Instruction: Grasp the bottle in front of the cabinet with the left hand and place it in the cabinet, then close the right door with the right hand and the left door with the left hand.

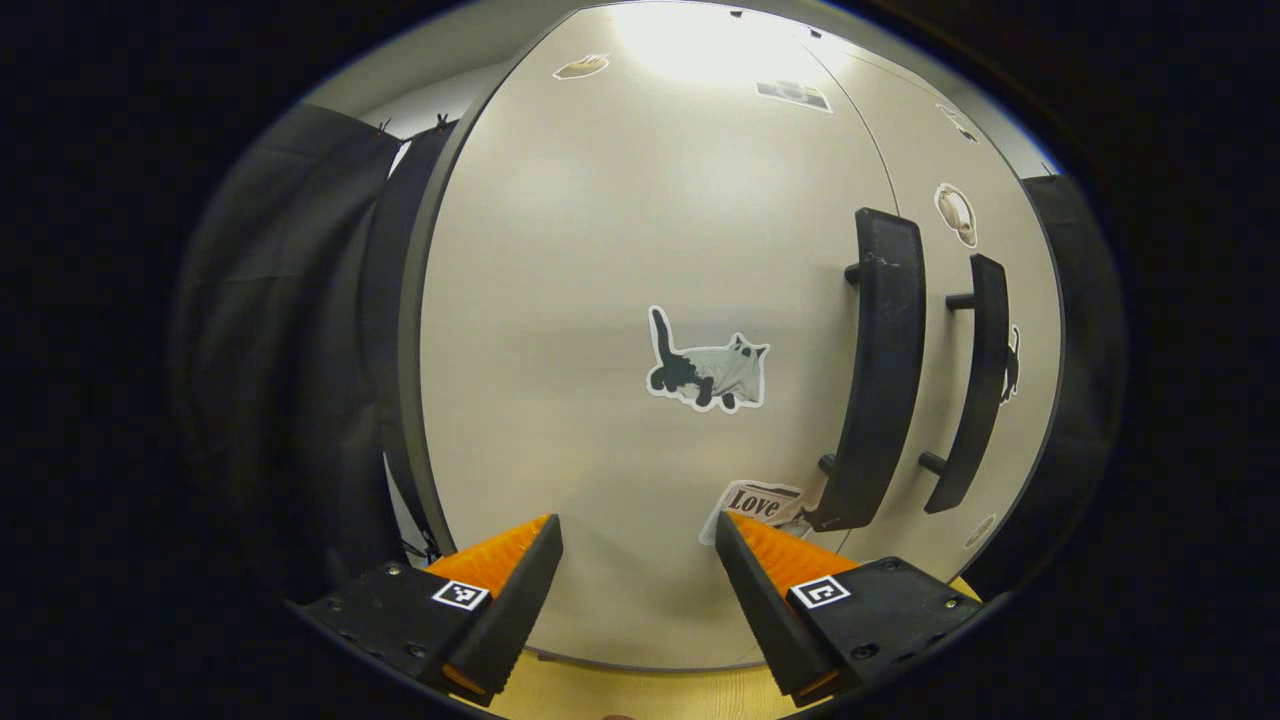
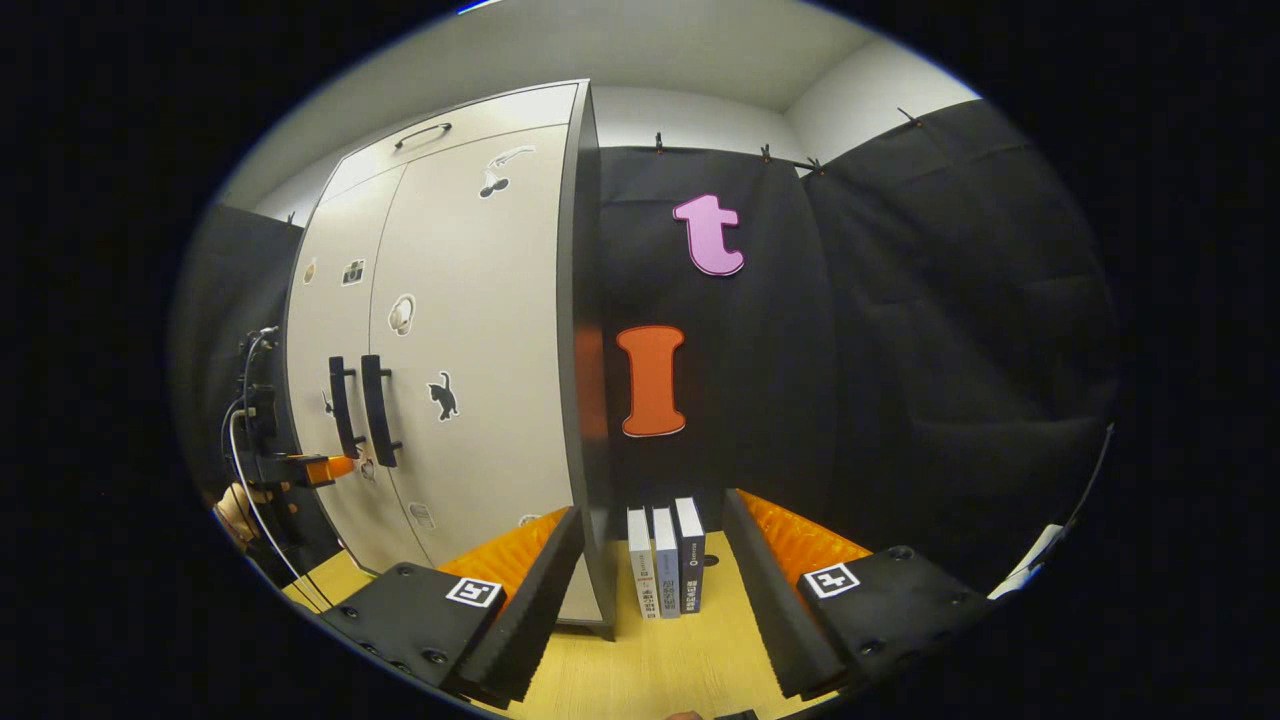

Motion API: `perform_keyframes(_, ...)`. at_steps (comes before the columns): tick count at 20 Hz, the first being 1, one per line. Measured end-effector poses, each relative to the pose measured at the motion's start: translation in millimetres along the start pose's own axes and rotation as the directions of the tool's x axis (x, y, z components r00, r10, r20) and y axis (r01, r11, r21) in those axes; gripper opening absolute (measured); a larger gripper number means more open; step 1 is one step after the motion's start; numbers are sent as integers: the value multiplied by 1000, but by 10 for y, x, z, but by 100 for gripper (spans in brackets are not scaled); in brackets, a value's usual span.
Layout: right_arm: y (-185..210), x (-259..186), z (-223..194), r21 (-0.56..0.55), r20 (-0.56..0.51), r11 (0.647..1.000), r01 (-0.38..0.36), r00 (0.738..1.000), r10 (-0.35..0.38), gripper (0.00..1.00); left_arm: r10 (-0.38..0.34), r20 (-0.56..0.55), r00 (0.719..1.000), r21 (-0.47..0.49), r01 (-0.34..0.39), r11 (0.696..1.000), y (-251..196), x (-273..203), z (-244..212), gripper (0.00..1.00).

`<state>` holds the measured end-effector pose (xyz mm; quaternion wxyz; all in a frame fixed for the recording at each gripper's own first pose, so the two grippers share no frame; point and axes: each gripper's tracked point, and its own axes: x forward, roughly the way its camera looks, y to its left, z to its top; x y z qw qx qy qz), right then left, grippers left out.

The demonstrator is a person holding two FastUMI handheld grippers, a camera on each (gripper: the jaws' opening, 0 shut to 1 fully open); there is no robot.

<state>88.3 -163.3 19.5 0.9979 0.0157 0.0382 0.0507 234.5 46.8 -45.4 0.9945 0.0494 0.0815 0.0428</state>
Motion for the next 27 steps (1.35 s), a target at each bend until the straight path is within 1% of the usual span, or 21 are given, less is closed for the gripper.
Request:
perform_keyframes(3, -10, -9, 74, -3, 14, 1000, -15, 1000, 15, 94, 17, -18, 1000, -28, -18, 999, 60, -228, 5, 94)
perform_keyframes(5, -17, -36, 80, -11, 4, 1000, -29, 1000, 29, 94, 15, -27, 1000, -51, -17, 999, 80, -504, 110, 95)
perform_keyframes(7, -65, -63, 150, -14, 13, 1000, -27, 1000, 27, 94, 15, -16, 1000, -41, -16, 999, 98, -807, 276, 95)
perform_keyframes(11, -49, -129, 290, 9, 34, 999, -47, 998, 47, 94, -10, 47, 999, -14, 10, 1000, 21, -1434, 682, 94)
perform_keyframes(15, 7, -221, 472, -17, 70, 997, -69, 995, 70, 94, -22, 86, 996, -47, 26, 999, -28, -1973, 969, 94)
perform_keyframes(17, 35, -271, 560, -32, 93, 997, -77, 993, 79, 94, -38, 117, 992, -59, 45, 997, -97, -2179, 1088, 94)
perform_keyframes(19, 57, -316, 639, -53, 119, 995, -80, 989, 86, 94, -48, 146, 988, -47, 55, 997, -129, -2318, 1168, 94)
perform_keyframes(22, 132, -345, 681, -85, 126, 992, -91, 987, 101, 93, -48, 174, 984, -36, 56, 998, -182, -2437, 1272, 94)
perform_keyframes(24, 189, -337, 685, -79, 127, 992, -99, 986, 109, 93, -53, 184, 982, -30, 60, 998, -239, -2424, 1372, 94)
perform_keyframes(27, 300, -311, 631, -44, 113, 992, -119, 986, 124, 93, -90, 196, 977, -5, 93, 996, -382, -2434, 1461, 94)
